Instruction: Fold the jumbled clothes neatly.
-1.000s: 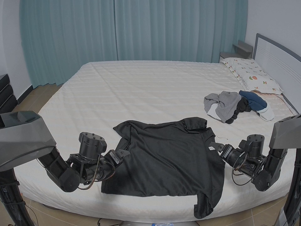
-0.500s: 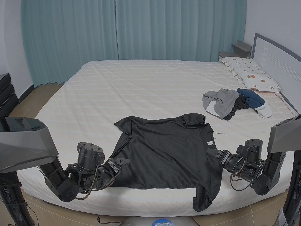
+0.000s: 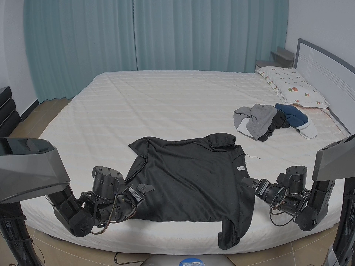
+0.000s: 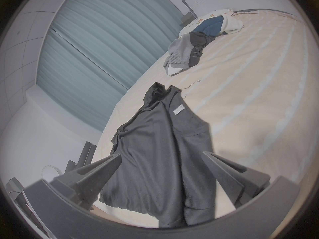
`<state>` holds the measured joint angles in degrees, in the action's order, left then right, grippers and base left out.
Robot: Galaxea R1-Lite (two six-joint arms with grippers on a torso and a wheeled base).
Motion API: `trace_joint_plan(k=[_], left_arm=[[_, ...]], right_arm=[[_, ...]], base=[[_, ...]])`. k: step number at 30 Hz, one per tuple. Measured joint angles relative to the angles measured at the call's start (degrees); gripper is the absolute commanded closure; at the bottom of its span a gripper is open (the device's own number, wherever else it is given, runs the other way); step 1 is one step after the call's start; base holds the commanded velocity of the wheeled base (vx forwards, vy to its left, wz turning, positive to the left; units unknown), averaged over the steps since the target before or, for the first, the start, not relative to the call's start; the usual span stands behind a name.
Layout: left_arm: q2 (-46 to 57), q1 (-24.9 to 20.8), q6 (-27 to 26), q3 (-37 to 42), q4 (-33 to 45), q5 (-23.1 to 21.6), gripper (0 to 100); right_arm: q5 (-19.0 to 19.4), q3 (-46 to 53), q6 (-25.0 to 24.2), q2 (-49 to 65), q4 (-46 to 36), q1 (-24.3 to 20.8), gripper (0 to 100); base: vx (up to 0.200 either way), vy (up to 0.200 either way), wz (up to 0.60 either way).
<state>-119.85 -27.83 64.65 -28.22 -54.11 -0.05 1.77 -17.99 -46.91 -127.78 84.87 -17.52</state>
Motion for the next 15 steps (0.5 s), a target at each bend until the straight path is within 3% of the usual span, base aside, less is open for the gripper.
trace_joint_plan(k=[10, 15], left_arm=[[0.30, 0.63, -1.29, 0.20, 0.06, 1.68, 0], [1.33, 3.77, -7.31, 0.11, 0.48, 3.00, 0]], right_arm=[[0.04, 0.28, -0.06, -0.30, -0.07, -0.34, 0], [-0.07, 0.30, -0.11, -0.66, -0.05, -1.11, 0]], base=[[0.000, 0.000, 0.00], [0.000, 0.000, 0.00]])
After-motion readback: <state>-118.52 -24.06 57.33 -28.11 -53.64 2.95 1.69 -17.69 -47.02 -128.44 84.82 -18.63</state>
